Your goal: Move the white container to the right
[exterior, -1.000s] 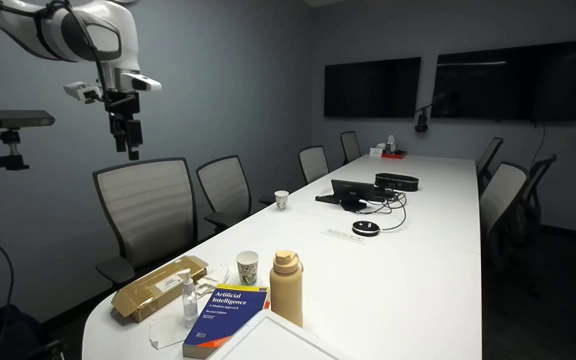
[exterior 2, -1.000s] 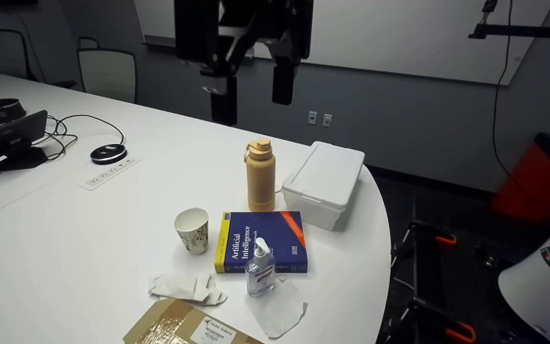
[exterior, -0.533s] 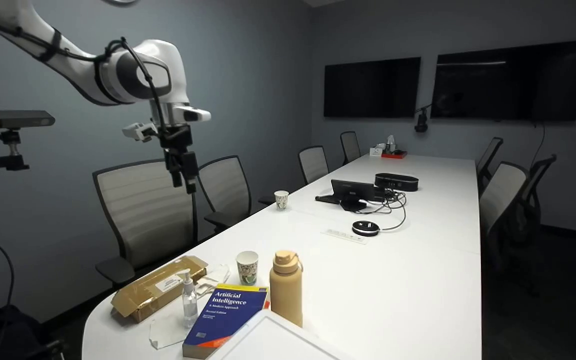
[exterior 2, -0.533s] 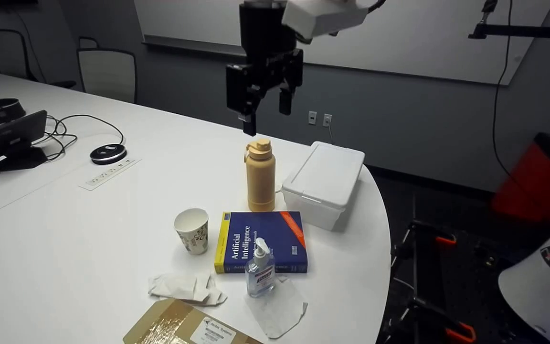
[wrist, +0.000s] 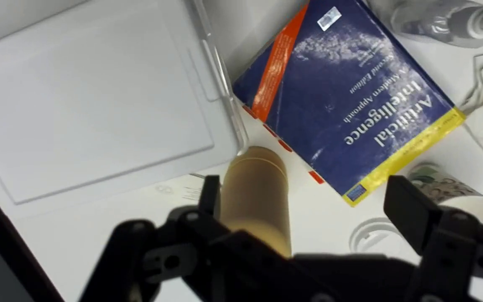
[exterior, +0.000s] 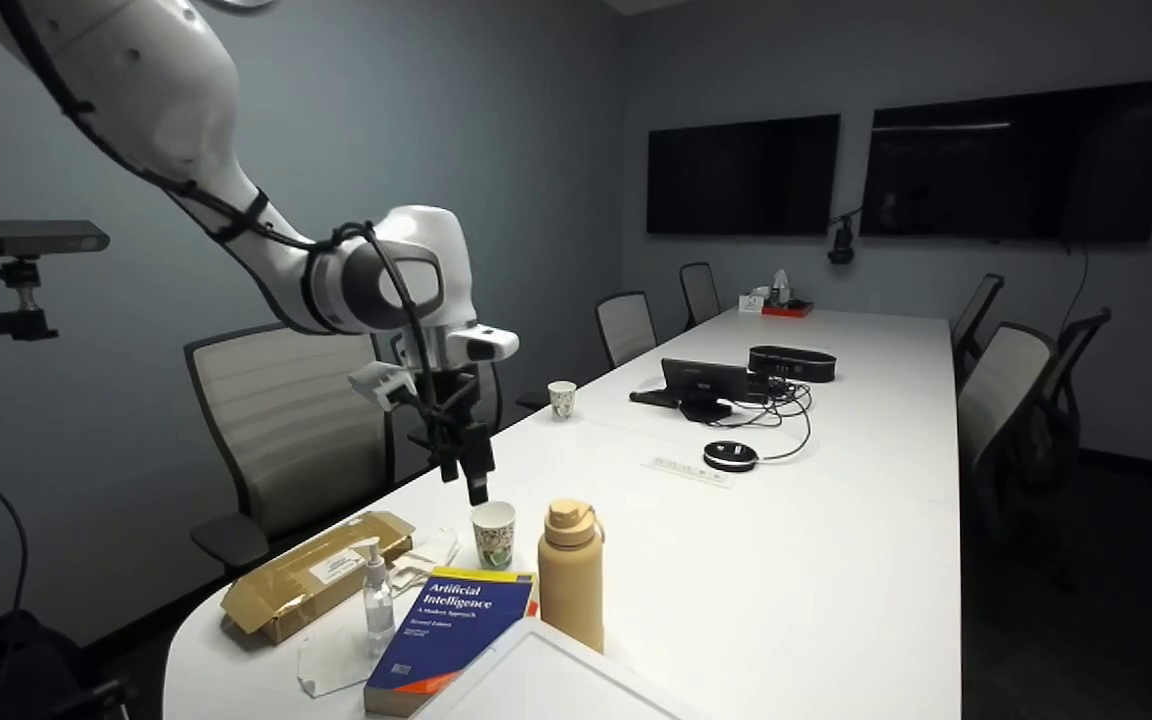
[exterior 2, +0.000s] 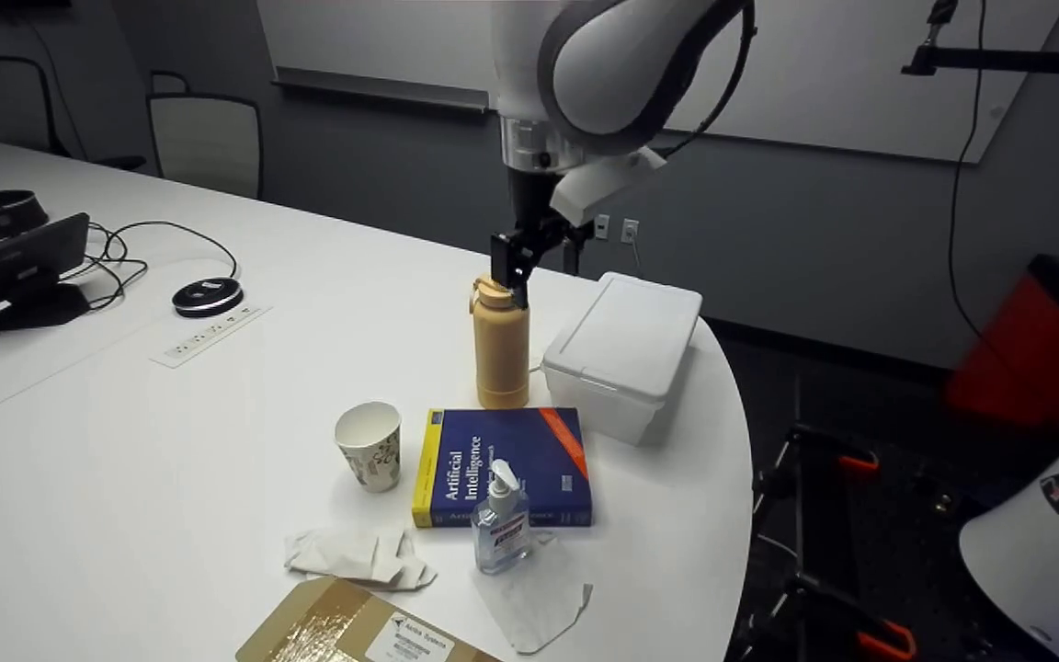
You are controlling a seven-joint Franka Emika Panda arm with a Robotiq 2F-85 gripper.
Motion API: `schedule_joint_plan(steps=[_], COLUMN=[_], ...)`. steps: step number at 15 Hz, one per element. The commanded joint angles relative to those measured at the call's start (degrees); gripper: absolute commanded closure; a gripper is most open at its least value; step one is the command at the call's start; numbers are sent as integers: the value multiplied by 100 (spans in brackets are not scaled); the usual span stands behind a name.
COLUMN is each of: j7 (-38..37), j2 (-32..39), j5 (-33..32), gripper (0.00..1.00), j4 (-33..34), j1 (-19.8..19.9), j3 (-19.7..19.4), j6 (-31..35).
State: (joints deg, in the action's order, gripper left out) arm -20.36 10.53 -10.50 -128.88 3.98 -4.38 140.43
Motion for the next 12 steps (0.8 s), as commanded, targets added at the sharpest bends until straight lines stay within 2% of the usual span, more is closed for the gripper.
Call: schedule_joint_plan(steps=[1,6,12], j7=[-60,-53,292], j2=[367,754,1425], j5=[-203,-415,-315], gripper=[0,0,0], j4=[85,4,85], j1=[-101,-134,-53], j3=[-227,-465,-578], j6=[20,65,144])
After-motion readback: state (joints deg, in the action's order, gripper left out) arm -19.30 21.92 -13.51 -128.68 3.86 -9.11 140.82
